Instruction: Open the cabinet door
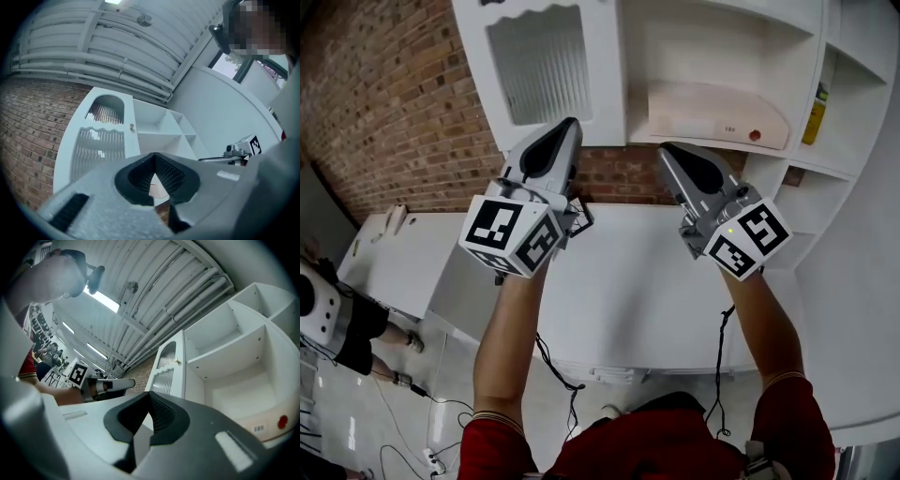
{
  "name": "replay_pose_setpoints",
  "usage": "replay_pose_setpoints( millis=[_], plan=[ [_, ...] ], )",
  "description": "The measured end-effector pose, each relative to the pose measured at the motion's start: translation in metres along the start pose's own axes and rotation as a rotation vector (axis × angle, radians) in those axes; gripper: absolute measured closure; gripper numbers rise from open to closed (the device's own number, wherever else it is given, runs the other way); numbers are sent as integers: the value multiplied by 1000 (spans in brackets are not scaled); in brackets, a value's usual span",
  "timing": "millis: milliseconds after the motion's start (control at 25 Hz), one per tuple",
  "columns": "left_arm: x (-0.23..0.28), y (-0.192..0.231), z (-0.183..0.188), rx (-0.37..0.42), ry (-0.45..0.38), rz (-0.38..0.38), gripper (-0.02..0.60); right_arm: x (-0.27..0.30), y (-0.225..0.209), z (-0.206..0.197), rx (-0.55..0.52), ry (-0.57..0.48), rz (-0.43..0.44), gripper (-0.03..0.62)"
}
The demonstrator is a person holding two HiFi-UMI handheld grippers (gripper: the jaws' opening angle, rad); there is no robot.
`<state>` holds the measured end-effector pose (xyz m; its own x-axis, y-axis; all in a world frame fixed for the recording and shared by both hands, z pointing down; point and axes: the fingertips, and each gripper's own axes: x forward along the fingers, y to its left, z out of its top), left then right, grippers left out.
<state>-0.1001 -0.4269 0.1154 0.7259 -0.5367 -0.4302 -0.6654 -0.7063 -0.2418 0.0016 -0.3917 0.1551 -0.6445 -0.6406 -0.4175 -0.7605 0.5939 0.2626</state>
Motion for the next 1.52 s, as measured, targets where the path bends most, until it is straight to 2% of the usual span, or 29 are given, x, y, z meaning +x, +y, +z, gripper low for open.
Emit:
replay_pose_setpoints(
  millis=[400, 680, 1120, 1520],
  plan=[
    [61, 33, 22, 4, -23, 10, 575, 25, -35, 6, -46, 2, 35, 582],
    [103, 47, 44, 45, -36, 38, 572, 29, -62, 16, -55, -33, 48, 582],
    [149, 81, 66, 117, -25, 115, 478, 22, -77, 6, -75, -24, 54, 582],
    [189, 90, 76, 185, 1, 134, 410, 9, -94, 4, -96, -9, 30, 582]
  ],
)
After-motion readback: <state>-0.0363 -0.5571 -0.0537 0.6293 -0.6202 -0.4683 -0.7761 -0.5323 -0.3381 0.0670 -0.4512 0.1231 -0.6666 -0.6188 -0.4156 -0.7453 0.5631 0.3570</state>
